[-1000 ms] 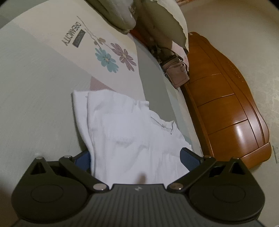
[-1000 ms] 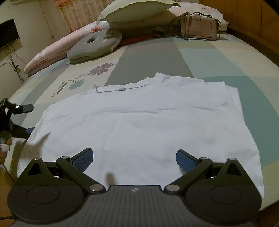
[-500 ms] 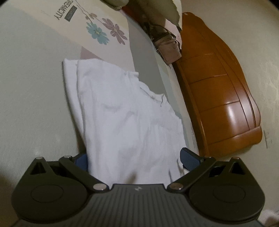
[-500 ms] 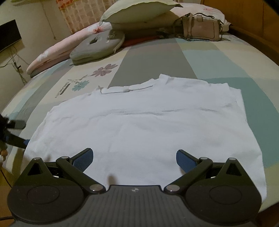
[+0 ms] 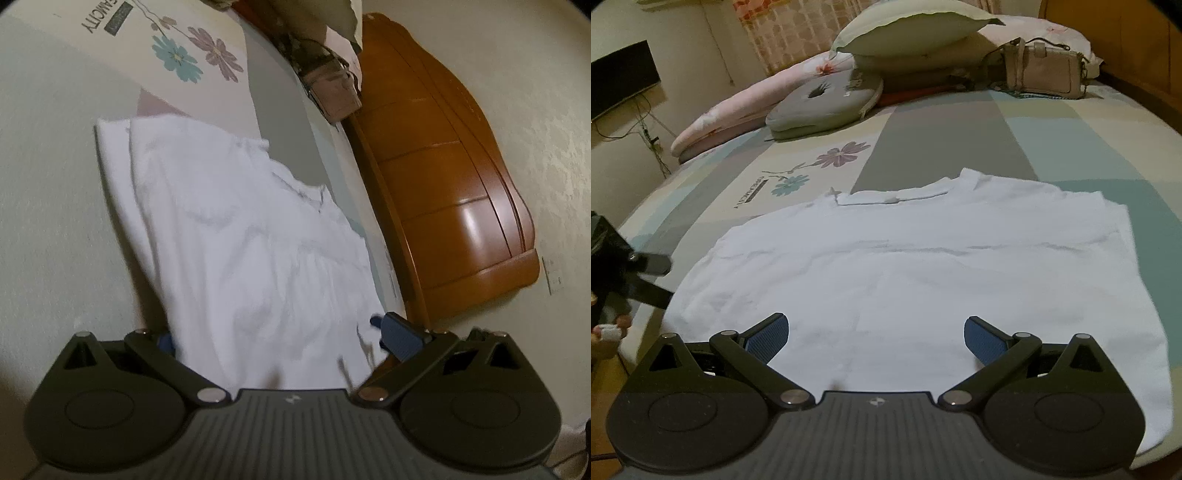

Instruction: Fold clothes

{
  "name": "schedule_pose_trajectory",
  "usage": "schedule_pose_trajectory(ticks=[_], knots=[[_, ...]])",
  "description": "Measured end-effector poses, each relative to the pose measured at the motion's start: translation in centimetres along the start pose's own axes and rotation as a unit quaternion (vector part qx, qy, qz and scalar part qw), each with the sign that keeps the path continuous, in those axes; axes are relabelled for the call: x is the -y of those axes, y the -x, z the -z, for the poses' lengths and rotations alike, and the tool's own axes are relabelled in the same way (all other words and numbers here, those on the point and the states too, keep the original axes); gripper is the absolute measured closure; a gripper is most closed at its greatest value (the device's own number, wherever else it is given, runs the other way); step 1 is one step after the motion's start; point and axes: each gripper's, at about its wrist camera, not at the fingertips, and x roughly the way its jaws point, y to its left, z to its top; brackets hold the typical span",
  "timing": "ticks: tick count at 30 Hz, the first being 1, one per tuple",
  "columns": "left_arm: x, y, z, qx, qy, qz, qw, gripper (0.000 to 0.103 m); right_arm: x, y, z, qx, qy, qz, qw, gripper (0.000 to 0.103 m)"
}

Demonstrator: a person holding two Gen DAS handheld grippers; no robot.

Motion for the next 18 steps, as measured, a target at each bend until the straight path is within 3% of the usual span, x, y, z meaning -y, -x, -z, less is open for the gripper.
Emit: schedule_pose_trajectory(ticks=[4,7,10,12,13,16,18], knots=[[0.1,-1.0,-1.2,0.008,-0.005,-0.018,0.9998,0.001,0.2,0.1,0.0,0.003,-0.005,-0.002,1.000,0.000],[0.4,-1.2,-1.2,0.003,-0.013,-0.050,0.9987,0.016,0.9,0.4,0.3,0.007,-0.016,0.001,1.000,0.000],[0.0,-0.8,-1.0,0.003,-0.017,-0.092,0.9956,0.046,1.5,0.3,0.5,0.005,-0.029,0.004,1.000,0.000],[-0.3,-0.4,-0.8,0.004,-0.020,-0.120,0.9925,0.084,1.4,0.1,0.6,0.005,-0.030,-0.001,1.000,0.000],[-0.6,-0.3,-0.9,0.004,-0.011,-0.135,0.9907,0.090,1.2,0.0,0.6,0.006,-0.029,-0.007,1.000,0.000],[-0.8,-0.3,-1.0,0.005,0.004,-0.143,0.9896,0.091,0.7,-0.4,0.1,0.016,-0.029,-0.034,0.999,0.000],[0.1,-0.5,-0.9,0.004,-0.027,-0.167,0.9855,0.091,0.3,-1.0,-0.5,0.018,-0.036,-0.051,0.998,0.000]])
